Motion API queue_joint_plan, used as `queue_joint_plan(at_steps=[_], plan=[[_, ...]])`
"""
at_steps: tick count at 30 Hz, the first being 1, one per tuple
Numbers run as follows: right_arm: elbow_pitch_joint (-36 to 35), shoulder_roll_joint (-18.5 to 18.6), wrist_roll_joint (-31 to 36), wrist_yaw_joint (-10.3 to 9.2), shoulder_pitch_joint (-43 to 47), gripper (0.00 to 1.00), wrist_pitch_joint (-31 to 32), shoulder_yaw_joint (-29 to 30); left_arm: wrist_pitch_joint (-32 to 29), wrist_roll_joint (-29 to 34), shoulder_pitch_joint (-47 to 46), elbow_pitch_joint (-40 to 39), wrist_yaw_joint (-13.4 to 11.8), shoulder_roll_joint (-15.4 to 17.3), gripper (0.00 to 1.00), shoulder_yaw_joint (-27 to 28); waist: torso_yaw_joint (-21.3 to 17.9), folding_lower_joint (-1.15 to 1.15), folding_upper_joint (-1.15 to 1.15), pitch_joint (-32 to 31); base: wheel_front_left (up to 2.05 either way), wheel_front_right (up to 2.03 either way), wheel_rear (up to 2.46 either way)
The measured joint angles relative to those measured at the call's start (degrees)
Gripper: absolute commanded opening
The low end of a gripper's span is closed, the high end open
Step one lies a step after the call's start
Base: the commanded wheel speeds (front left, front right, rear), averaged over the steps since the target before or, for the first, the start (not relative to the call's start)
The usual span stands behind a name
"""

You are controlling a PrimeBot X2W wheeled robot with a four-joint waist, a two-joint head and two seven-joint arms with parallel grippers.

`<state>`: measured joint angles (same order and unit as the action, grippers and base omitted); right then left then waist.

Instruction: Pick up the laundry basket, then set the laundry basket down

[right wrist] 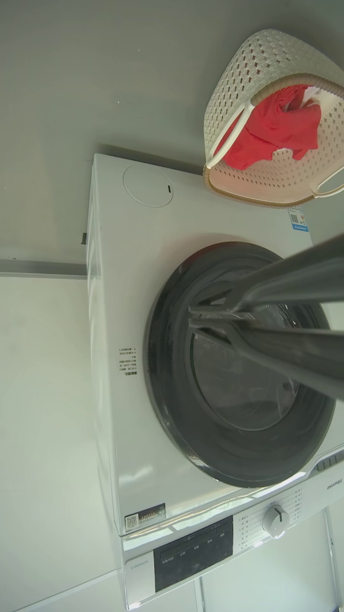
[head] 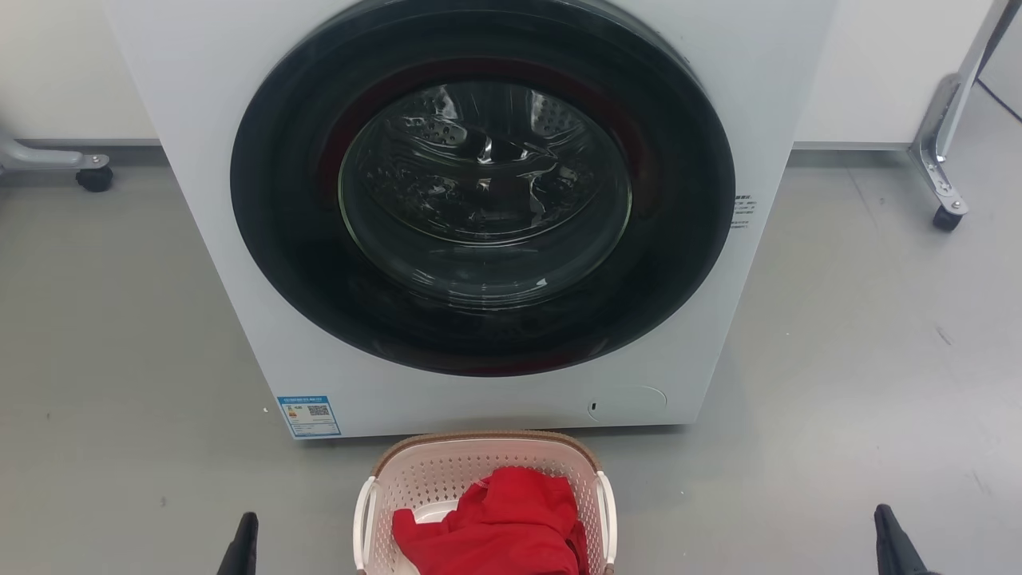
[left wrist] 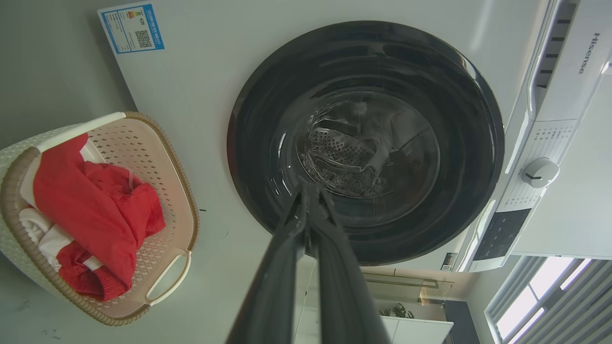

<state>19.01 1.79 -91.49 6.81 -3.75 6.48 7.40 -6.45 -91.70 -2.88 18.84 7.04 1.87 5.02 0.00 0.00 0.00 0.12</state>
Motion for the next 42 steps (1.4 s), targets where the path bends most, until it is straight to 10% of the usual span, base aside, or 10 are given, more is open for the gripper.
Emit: queue_joint_plan(at_steps=[20,42], plan=[[0.56,-0.42,3.64,-1.9,1.22,1.0,-3.68,-4.79,3.7,4.17,1.27,-0.43,-2.03,-0.19,1.0,-4.1,-0.07,0.0,0.0,0.13,0.0,0.0,0.0],[-0.25,0.56,24.91,-5.61,-0.34,1.0,-8.45,-13.5,8.23,25.38,0.87,-2.96,-5.6,0.12,1.0,-10.13,-0.16,0.0,0.0,0.82,0.0,0.0,0.0]])
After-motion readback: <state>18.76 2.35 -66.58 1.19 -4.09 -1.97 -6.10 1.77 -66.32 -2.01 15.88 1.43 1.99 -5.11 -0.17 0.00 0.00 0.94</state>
